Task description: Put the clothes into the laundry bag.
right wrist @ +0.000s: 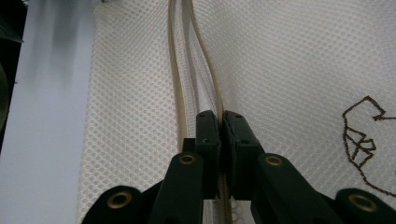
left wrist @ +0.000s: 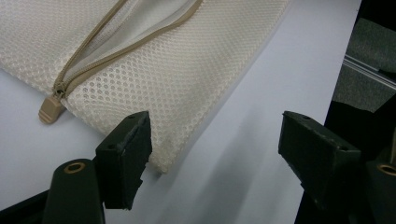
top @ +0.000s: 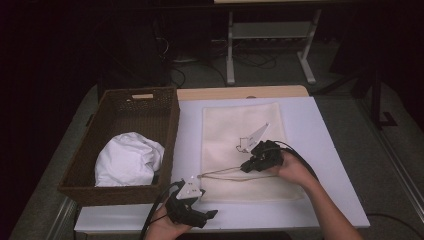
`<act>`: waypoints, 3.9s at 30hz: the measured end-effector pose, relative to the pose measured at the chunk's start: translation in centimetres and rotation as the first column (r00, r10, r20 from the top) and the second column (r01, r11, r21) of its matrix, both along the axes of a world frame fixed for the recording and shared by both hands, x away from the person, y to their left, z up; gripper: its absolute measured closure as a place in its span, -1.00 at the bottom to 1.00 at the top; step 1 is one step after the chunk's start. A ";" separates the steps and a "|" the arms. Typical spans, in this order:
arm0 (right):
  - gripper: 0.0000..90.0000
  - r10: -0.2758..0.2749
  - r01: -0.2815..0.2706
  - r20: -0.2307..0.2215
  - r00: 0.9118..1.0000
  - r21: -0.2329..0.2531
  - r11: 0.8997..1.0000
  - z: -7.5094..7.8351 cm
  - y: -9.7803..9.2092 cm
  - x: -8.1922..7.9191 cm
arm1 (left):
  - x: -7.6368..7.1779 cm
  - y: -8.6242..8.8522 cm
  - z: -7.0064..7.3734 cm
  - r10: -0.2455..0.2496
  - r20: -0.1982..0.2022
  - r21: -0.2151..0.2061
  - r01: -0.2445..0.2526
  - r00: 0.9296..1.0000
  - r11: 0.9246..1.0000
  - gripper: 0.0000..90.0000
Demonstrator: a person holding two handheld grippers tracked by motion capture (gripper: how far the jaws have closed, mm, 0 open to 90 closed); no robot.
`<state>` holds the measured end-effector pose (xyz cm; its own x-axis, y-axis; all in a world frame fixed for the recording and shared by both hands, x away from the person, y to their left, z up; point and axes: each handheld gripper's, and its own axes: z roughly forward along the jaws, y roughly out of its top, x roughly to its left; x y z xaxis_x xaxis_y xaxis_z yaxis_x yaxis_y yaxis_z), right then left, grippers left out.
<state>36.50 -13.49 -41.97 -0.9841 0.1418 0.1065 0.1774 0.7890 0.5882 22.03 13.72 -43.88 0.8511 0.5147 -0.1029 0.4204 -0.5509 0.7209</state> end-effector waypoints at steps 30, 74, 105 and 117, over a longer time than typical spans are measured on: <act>0.88 -0.031 0.029 0.021 0.999 0.082 0.996 3.2 -1.4 0.4 | 3.8 -0.3 7.5 -0.052 -0.181 -0.078 0.038 0.982 0.996 -0.62; 0.88 -0.037 0.033 0.046 0.998 0.082 0.996 3.5 -1.1 0.6 | 10.9 19.7 12.5 0.488 -0.115 0.235 -0.453 0.865 0.860 -0.66; 0.87 -0.039 0.036 0.045 0.998 0.072 0.997 3.0 -0.4 0.7 | 13.5 18.3 6.1 0.519 -0.347 0.499 -0.315 0.781 0.808 -0.62; 0.87 -0.042 0.038 0.054 0.998 0.081 0.996 3.3 -0.7 0.6 | 13.8 19.5 5.7 0.526 -0.375 0.463 -0.337 0.764 0.820 -0.01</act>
<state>37.08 -14.16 -38.65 -0.9826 0.1742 0.0646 0.1730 0.7318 0.6591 35.87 33.18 -38.17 0.4197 0.8928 -0.1634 0.9038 -0.3944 0.1664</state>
